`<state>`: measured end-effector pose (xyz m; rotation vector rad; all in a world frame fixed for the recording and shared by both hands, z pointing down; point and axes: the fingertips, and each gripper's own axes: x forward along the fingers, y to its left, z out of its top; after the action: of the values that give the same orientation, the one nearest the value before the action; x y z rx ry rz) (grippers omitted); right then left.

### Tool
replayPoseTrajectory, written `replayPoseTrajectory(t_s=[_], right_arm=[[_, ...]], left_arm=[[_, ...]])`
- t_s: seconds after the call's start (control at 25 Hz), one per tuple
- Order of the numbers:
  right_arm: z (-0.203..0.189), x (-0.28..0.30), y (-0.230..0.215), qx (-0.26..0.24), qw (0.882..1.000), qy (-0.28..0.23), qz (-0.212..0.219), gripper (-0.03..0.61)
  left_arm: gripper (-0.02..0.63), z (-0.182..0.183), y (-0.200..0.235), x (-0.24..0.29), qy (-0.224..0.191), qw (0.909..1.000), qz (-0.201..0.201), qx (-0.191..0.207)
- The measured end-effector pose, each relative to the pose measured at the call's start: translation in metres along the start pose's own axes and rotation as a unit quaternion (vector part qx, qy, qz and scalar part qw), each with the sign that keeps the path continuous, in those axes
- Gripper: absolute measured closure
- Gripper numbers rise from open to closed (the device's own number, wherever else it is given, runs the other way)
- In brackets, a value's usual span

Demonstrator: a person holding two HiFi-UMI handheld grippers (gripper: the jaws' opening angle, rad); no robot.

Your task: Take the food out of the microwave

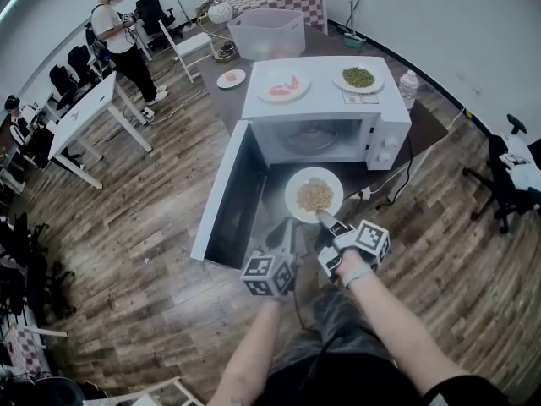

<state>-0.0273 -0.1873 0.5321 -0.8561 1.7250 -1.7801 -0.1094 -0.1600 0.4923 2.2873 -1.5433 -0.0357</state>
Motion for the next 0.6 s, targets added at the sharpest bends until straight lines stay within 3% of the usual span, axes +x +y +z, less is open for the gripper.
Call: replayPoseTrajectory(t_s=[0.6], right_arm=[[-0.036,-0.032,0.002,0.010,1.000,0.000,0.005,0.552]], left_arm=[[0.614,-0.006,-0.013,-0.048,-0.012,0.9999,-0.002,0.001]])
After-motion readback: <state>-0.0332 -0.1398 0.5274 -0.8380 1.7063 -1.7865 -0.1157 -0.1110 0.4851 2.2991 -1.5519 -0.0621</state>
